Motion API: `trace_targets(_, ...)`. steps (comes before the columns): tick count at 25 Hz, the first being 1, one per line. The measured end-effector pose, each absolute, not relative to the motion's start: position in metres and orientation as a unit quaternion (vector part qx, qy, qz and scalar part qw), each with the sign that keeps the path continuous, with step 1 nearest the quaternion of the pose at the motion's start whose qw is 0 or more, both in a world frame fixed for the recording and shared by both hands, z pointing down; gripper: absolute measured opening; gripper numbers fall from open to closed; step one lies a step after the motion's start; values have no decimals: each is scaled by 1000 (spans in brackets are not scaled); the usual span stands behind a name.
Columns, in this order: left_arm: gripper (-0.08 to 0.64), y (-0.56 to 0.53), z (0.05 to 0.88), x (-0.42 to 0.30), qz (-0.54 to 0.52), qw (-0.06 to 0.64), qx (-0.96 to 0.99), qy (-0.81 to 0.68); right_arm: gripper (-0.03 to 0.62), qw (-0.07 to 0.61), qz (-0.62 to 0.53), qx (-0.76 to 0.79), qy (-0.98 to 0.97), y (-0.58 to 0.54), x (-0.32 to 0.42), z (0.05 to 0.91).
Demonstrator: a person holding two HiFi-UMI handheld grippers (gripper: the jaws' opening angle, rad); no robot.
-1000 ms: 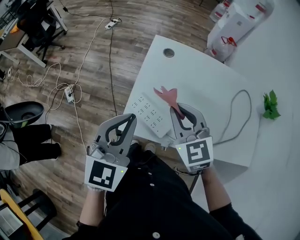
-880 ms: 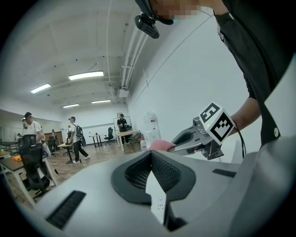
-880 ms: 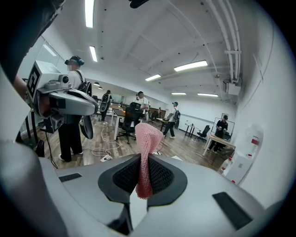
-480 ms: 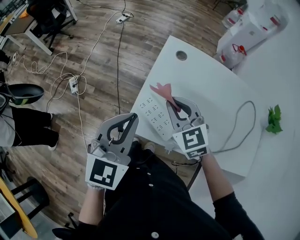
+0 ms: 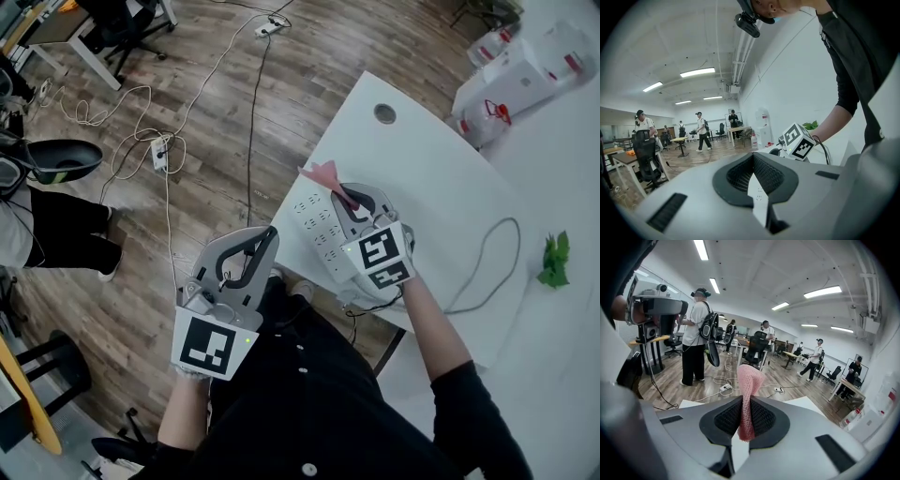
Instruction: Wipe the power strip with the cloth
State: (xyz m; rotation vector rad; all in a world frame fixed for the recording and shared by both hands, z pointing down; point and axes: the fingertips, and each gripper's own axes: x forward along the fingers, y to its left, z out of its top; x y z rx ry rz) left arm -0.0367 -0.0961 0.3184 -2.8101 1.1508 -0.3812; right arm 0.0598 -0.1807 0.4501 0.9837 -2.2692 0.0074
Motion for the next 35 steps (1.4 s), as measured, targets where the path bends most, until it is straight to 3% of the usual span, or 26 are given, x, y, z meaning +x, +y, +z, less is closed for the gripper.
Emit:
trace_targets(23, 14, -93, 334, -62, -140, 21, -902, 408, 54, 438, 7, 247, -864, -189, 35, 547)
trace_targets(35, 14, -92, 329, -58, -134, 30, -909, 393, 54, 427, 35, 256, -866, -179, 37, 551)
